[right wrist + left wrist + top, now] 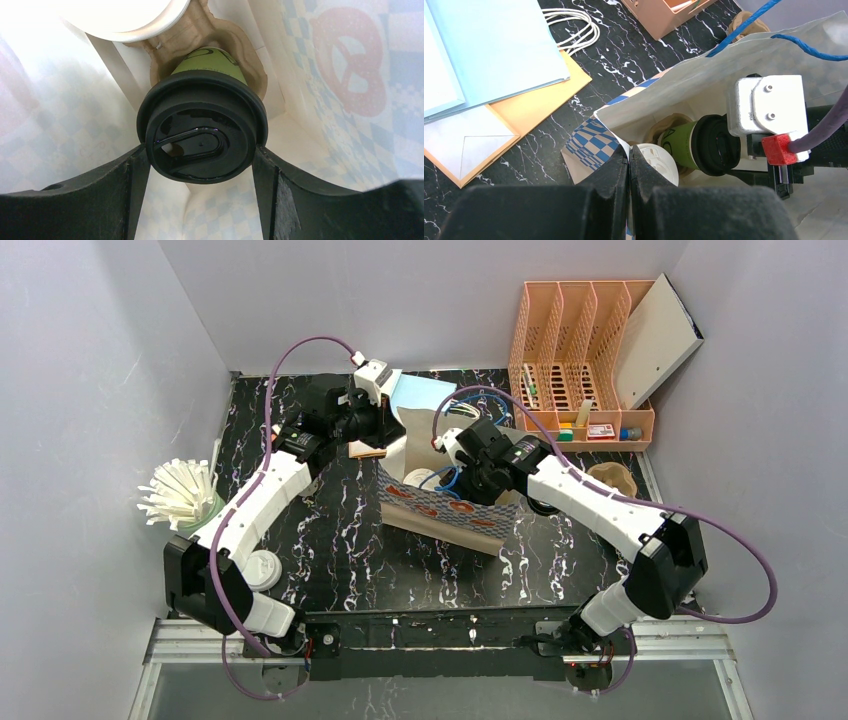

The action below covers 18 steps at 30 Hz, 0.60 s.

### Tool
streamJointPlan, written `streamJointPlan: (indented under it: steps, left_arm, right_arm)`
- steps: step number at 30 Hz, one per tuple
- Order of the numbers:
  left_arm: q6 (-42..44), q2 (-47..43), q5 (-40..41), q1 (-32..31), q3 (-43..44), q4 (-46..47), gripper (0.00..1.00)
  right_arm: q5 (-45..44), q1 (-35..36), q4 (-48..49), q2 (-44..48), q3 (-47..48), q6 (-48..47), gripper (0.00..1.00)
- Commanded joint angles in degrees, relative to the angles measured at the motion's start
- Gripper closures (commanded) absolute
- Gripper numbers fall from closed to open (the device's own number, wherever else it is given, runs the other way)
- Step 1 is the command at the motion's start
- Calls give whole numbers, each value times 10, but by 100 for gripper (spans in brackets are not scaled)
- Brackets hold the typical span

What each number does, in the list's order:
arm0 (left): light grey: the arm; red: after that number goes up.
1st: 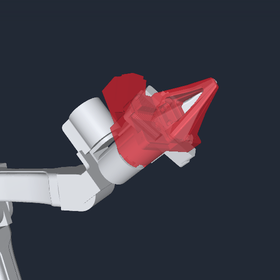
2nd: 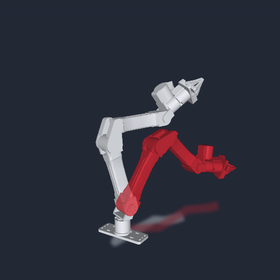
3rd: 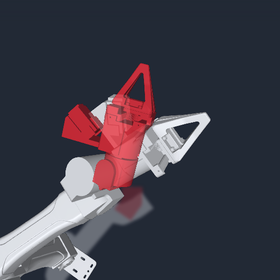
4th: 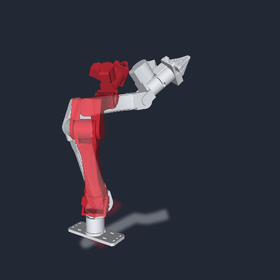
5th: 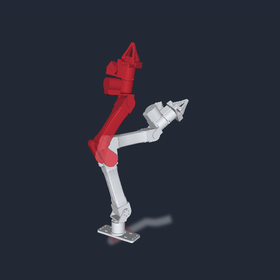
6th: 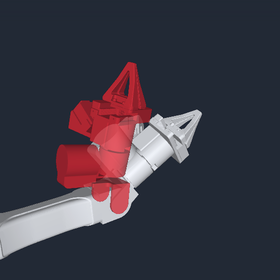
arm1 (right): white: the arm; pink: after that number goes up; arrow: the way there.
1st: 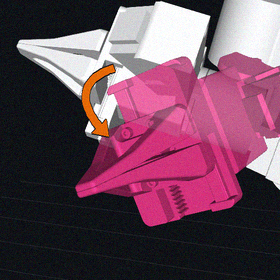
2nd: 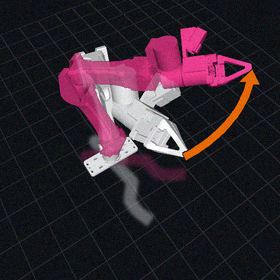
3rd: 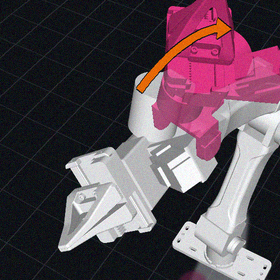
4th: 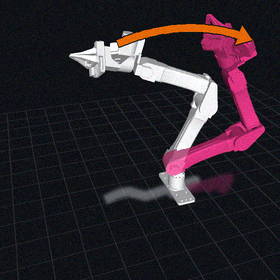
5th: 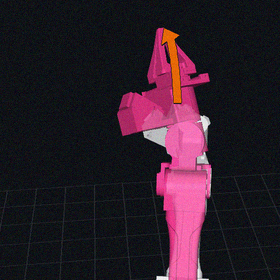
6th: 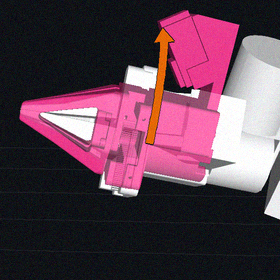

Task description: Pack the takeout coffee

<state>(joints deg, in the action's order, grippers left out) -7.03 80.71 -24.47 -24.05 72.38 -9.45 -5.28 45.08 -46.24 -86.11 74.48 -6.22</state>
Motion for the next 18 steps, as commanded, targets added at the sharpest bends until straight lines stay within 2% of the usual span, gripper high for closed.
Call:
streamJointPlan:
  steps: [1,18]
  left_arm:
    - [9,-10,-8,2,15,18,100]
    - [28,-15,-17,2,16,-6,100]
  right_arm:
    - [15,5,-19,-21,2,-5,71]
    - [31,-3,11,-55,-25,-10,71]
